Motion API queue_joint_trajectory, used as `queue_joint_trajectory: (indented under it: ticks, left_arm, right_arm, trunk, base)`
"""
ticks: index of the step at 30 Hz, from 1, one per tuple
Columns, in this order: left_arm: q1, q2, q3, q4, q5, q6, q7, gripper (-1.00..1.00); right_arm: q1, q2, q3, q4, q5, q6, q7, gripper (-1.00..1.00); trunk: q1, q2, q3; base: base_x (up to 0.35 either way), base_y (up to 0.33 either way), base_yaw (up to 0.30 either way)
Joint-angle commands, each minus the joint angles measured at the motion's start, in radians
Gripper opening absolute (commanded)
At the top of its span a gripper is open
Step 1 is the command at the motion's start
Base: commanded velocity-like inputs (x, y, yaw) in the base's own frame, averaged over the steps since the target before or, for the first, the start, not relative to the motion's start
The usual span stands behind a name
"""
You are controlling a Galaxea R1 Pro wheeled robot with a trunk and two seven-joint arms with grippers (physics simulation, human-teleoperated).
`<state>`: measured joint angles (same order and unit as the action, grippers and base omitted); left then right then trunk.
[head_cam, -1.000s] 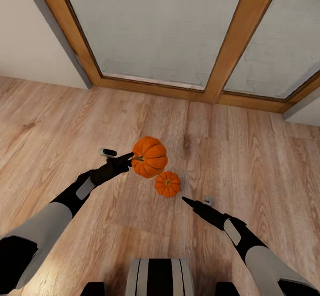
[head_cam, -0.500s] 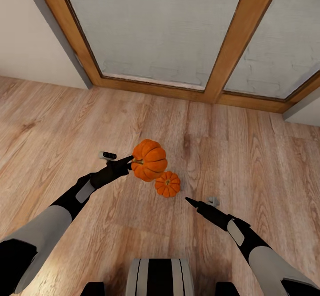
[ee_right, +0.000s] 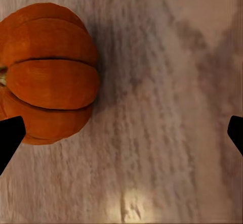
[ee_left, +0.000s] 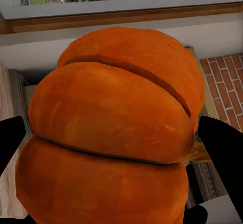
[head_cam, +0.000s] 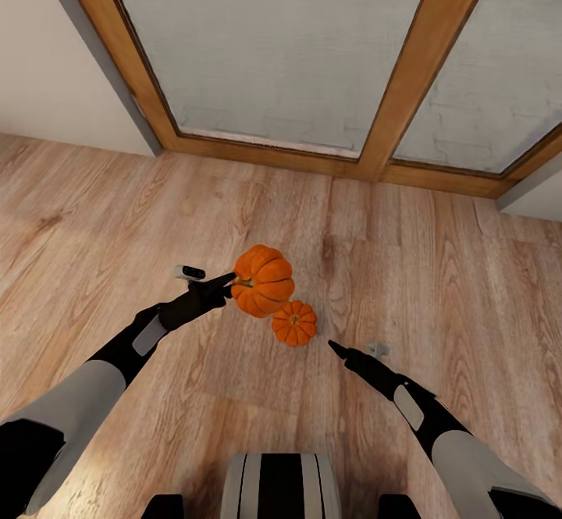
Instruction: Place each of the two pumpkins and all three candles from the living room inside a cabinet in the living room (use any cabinet), then make sure every cabinet is closed, and position the cauldron so it is next to a table in the living room.
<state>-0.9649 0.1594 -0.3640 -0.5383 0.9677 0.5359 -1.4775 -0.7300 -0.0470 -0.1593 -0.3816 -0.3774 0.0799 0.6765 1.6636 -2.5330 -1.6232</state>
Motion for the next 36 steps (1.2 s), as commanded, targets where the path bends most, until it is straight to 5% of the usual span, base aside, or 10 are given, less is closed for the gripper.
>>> queue_joint_trajectory:
  ticks: [1, 9, 16, 36]
  left_arm:
    - [0.0, 0.001, 0.0, 0.0, 0.0, -0.001, 0.0, -1.0]
    - [0.0, 0.005, 0.019, 0.0, 0.0, -0.002, -0.001, -1.0]
    - [0.0, 0.006, 0.02, 0.0, 0.0, -0.002, -0.001, -1.0]
    - [0.003, 0.002, 0.021, 0.0, 0.0, -0.004, -0.003, -1.0]
  right_arm:
    - [0.0, 0.002, 0.0, 0.0, 0.0, -0.001, 0.0, 1.0]
    - [-0.003, 0.019, 0.003, 0.0, -0.001, 0.001, -0.005, 1.0]
    - [-0.031, 0.073, 0.021, 0.001, 0.005, 0.001, -0.025, 1.0]
    - [-0.034, 0.073, 0.021, 0.0, 0.008, 0.0, -0.029, 1.0]
  trunk:
    - [0.0, 0.0, 0.0]
    - [0.0, 0.0, 0.0]
    - [0.0, 0.0, 0.0]
    - [0.0, 0.0, 0.0]
  base:
    - [0.0, 0.0, 0.0]
    - [0.0, 0.0, 0.0]
    - [0.0, 0.0, 0.0]
    - [0.042, 0.051, 0.0]
